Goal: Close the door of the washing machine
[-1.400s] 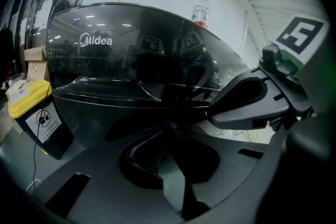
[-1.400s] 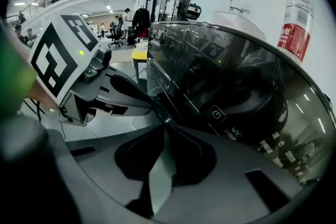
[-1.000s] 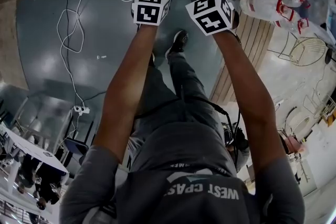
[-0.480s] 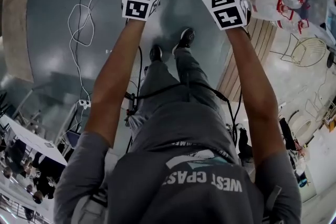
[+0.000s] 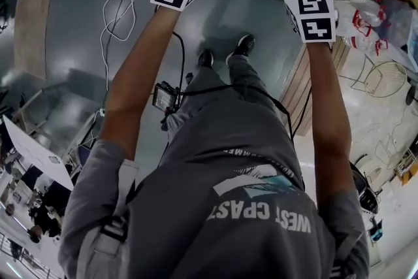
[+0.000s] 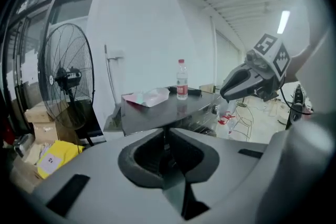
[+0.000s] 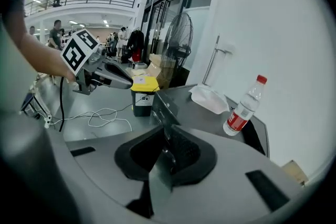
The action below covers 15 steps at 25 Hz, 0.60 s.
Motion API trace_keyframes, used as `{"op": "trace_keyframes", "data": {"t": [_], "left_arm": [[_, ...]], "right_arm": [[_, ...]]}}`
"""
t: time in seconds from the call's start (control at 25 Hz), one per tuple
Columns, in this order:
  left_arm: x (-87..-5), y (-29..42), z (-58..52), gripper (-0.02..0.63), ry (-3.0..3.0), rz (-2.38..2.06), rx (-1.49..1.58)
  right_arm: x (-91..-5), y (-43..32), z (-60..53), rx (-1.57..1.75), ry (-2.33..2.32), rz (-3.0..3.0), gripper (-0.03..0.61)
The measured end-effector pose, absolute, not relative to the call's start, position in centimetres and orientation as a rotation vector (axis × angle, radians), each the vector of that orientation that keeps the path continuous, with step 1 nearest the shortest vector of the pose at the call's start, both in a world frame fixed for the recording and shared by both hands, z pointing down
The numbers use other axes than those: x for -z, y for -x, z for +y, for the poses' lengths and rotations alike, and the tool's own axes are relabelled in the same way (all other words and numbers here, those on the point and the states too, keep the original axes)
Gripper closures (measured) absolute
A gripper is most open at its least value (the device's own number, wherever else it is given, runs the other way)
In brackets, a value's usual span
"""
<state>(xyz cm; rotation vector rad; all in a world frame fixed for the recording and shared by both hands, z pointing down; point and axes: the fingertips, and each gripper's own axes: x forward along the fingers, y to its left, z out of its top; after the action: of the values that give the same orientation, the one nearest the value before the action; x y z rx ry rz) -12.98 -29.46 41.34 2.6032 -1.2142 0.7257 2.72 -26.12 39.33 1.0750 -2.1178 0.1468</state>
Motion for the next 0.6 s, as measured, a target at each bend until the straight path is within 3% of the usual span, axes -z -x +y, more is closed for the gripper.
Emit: {"op": "trace_keyframes", "data": {"t": [0.6], "left_arm": [[-27.0,19.8,-21.8,0.569,-2.774,-1.288,-0.539]], "right_arm": [[-24.4,1.5,-18.3,-0.027,-1.138,-2.332,0.52]]}}
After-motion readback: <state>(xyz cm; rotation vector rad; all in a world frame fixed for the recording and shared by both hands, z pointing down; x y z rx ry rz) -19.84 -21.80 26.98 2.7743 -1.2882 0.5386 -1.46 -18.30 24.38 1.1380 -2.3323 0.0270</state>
